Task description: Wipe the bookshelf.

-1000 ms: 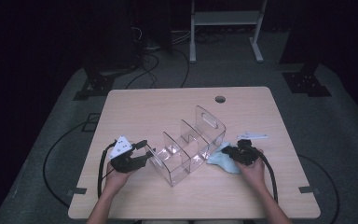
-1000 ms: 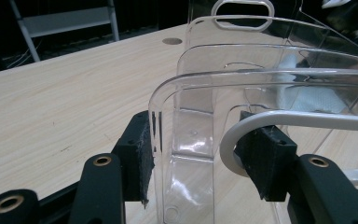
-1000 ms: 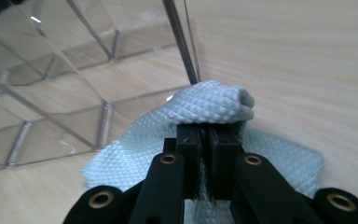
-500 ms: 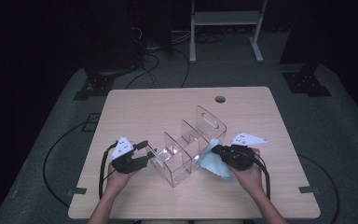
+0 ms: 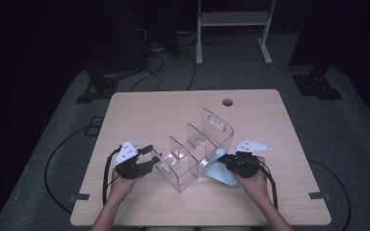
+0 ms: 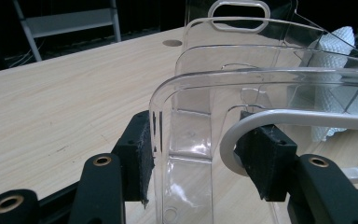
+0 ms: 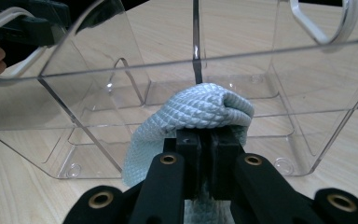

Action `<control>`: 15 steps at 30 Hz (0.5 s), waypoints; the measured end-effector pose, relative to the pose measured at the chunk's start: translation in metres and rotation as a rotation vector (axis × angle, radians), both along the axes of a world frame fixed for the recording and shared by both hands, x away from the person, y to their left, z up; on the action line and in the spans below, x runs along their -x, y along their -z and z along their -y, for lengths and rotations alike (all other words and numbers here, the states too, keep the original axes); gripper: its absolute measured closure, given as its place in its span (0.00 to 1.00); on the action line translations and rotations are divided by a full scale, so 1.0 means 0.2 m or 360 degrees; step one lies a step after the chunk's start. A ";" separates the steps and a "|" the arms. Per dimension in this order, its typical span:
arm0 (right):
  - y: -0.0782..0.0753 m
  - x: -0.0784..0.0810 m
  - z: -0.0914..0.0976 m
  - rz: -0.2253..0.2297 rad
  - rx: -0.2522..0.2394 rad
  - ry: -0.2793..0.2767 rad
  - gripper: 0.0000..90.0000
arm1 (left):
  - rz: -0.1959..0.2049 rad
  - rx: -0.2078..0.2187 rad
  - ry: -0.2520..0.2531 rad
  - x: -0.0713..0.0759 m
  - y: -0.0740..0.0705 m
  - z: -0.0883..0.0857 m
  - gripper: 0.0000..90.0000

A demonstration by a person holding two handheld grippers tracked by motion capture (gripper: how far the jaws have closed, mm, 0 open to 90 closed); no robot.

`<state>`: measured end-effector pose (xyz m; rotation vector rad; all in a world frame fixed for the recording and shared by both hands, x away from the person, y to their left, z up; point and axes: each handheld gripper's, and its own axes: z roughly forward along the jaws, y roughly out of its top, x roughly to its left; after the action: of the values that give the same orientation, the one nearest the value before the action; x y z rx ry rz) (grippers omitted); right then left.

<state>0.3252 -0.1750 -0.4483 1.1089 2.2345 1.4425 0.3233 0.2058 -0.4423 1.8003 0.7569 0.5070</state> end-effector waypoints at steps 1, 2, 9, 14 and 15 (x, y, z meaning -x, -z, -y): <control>0.02 0.00 0.00 -0.0011 0.0010 -0.0001 0.94 | 0.0001 0.0000 0.0000 0.00 0.00 0.00 0.52; 0.04 -0.01 -0.01 -0.0032 0.0017 0.0001 0.94 | 0.0001 0.0002 0.0000 0.00 0.00 0.00 0.52; 0.15 -0.05 -0.06 -0.0135 0.0128 -0.0028 0.94 | 0.0003 0.0001 -0.0002 0.00 0.00 0.00 0.52; 0.09 -0.03 -0.04 -0.0059 0.0083 -0.0013 0.94 | 0.0004 0.0001 -0.0002 0.00 0.00 0.00 0.52; 0.10 -0.04 -0.04 -0.0070 0.0083 -0.0010 0.94 | 0.0003 0.0000 -0.0002 0.00 0.00 0.00 0.52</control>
<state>0.3323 -0.1670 -0.4678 1.1286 2.2935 1.3666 0.3234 0.2053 -0.4425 1.7990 0.7571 0.5093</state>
